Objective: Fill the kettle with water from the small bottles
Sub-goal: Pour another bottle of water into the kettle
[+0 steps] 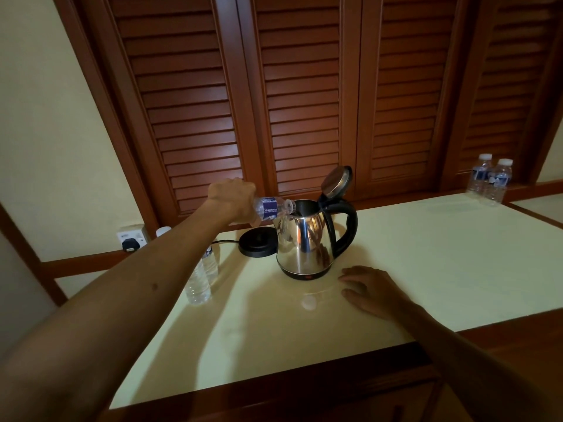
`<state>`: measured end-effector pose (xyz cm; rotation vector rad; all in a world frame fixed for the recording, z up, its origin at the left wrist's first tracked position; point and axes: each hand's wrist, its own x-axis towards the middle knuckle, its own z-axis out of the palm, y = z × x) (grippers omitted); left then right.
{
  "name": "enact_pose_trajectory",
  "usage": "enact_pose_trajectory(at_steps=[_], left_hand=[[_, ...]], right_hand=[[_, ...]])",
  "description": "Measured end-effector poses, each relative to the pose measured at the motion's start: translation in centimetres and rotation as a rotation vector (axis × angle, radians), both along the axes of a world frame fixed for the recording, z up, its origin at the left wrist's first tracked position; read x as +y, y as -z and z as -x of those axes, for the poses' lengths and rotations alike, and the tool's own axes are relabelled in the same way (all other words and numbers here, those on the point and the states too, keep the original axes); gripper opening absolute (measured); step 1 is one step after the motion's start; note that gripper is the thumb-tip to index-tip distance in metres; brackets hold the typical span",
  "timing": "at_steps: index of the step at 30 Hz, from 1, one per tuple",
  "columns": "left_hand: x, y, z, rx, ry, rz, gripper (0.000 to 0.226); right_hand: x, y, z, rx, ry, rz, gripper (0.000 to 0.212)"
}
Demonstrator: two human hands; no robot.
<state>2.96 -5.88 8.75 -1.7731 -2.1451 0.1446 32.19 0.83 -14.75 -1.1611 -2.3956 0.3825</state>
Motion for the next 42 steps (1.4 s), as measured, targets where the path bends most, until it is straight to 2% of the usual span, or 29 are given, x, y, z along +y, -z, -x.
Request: enact_pose_trajectory(at_steps=[25,42], left_hand=[[-0.8,-1.6,-2.2,0.210,0.055,0.022,0.053],[0.1,-1.7,-2.4,0.301,0.087,-0.085,0.055]], right_hand=[[0.1,0.2,-0.1,0.017,0.002,0.000,0.041],[0.2,0.1,0.0,0.042,0.011,0.005,0.041]])
